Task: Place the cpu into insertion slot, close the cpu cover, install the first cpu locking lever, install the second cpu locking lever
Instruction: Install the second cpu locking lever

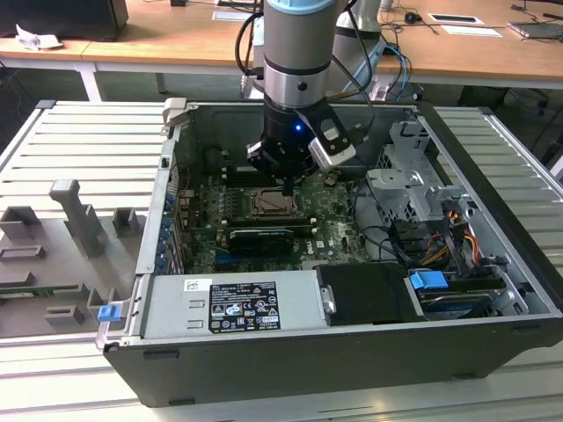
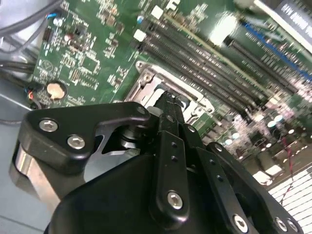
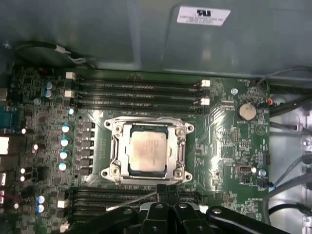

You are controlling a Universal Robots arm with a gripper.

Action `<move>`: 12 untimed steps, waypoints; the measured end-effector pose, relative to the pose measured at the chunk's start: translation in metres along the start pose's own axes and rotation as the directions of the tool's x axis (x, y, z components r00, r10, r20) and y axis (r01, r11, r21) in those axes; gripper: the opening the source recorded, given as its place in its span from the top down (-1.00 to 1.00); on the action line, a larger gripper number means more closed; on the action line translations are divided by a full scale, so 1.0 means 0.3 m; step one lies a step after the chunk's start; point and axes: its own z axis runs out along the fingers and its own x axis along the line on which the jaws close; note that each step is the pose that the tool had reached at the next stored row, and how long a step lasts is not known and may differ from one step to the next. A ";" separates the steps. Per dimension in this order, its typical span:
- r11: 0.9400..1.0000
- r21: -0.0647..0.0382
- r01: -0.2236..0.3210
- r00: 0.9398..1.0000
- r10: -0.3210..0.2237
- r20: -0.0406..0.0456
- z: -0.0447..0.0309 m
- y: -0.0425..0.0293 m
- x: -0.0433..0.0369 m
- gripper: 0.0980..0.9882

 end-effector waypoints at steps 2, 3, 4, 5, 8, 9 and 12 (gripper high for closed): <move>1.000 0.000 0.000 1.000 0.000 0.000 0.000 -0.009 0.001 0.98; 1.000 0.000 0.000 1.000 0.000 0.000 0.000 -0.012 0.001 0.98; 1.000 0.000 0.000 1.000 0.000 0.000 0.000 -0.015 0.001 0.98; 1.000 -0.001 0.000 1.000 0.000 0.000 0.000 -0.017 0.001 0.98; 1.000 -0.008 0.000 1.000 0.000 0.000 0.000 -0.022 0.001 0.98; 1.000 -0.012 0.000 1.000 0.000 0.001 0.000 -0.025 0.001 0.98; 1.000 -0.015 -0.001 1.000 0.001 0.001 0.000 -0.028 0.002 0.98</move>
